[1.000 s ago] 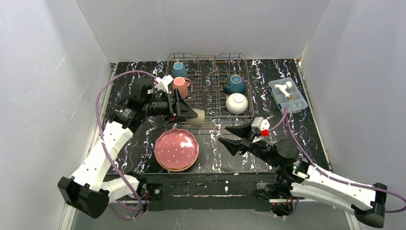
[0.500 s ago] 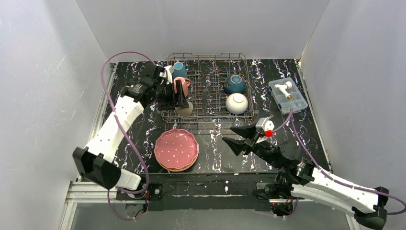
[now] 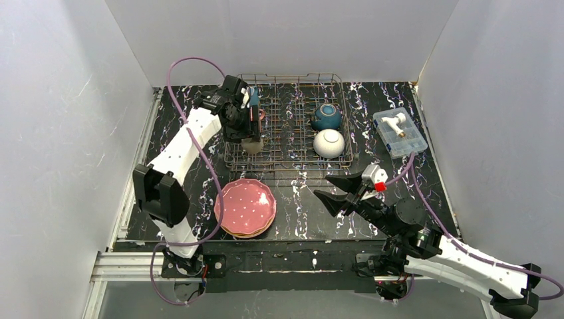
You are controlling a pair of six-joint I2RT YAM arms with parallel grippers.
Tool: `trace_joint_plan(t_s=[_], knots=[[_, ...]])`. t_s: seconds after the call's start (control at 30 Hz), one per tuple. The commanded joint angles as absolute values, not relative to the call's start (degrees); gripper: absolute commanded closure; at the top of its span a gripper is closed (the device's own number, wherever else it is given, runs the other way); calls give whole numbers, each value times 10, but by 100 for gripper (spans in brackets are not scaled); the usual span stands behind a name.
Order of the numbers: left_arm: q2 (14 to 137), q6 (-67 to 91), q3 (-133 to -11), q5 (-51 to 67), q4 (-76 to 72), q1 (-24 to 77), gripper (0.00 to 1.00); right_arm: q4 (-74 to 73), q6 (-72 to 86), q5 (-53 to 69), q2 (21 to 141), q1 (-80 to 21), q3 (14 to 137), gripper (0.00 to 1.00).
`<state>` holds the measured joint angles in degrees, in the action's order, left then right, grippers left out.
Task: Load the mixed dishes into the dish rack
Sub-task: Turn the cup upside down in the dish rack.
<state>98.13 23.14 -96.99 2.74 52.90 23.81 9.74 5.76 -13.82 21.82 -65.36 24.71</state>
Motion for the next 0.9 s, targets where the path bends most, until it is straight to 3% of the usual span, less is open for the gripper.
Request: trace_joint_plan(t_s=[0.0,0.87], knots=[[1005,210,-1012,-16,548,233,100,109,52,-149,209,-653,249,35],[1187,209,-1093,-97,564,213,100,120,56,-146,207,-653,225,30]])
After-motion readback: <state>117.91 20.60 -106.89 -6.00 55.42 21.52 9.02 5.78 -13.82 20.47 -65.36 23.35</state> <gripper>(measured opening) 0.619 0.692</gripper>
